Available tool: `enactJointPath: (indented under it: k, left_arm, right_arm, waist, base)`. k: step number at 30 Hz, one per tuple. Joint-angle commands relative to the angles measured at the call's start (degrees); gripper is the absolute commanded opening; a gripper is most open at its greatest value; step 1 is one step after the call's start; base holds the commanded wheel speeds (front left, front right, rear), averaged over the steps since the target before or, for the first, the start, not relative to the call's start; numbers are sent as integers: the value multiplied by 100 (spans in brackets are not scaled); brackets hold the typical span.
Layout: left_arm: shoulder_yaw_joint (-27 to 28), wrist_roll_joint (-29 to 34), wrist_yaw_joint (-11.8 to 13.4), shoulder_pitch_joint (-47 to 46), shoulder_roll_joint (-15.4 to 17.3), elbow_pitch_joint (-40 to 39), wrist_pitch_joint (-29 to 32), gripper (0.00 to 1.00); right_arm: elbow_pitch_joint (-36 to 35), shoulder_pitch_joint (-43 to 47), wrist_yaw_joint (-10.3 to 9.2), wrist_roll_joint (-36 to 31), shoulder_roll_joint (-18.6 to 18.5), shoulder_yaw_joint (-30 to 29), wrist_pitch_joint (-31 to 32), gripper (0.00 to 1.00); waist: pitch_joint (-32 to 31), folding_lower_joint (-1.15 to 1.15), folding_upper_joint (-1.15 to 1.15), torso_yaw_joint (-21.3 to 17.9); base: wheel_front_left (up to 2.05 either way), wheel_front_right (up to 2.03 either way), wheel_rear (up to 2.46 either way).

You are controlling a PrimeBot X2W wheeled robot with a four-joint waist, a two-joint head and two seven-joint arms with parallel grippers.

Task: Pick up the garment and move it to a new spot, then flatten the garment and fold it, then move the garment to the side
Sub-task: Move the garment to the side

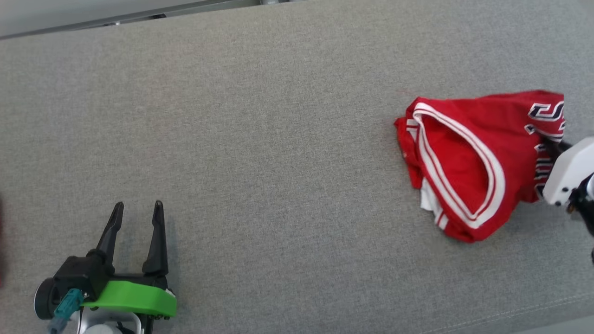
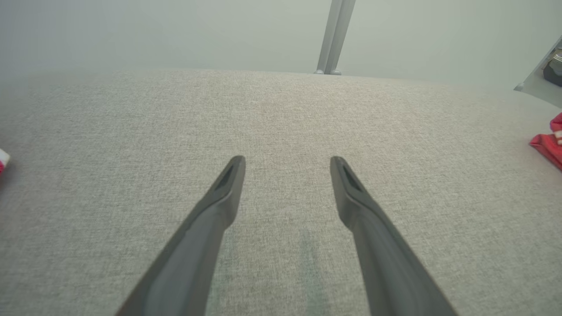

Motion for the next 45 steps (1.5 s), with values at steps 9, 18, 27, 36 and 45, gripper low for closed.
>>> enactJointPath:
  k: [9,18,27,36,45]
  left_arm:
    - [-157,94,-76,-401,105,-139,121,100]
    - [-189,125,-44,-476,188,-257,175,100]
    - [-210,152,48,-357,273,-377,284,100]
    - [-278,96,140,-197,184,-315,279,100]
    - [-259,-19,229,129,-17,66,40,100]
  right_arm:
    - [634,-1567,-1,-1246,-484,-715,39,0]
    - [1059,-2033,-1,-2448,-538,-1820,26,0]
    - [1336,-1933,-1,-3759,-19,-2585,-957,100]
    - [1573,-1580,-1,-4019,290,-2556,-2182,100]
    - [942,-539,-3,-3407,780,-2168,-3842,100]
  waist:
    - [837,0,48,347]
    - [1123,0,48,555]
    - [1067,0,48,482]
    - [506,0,48,389]
    - [-461,0,48,608]
  base:
    - [0,0,0]
    - [0,0,0]
    - [0,0,0]
    - [0,0,0]
    - [0,0,0]
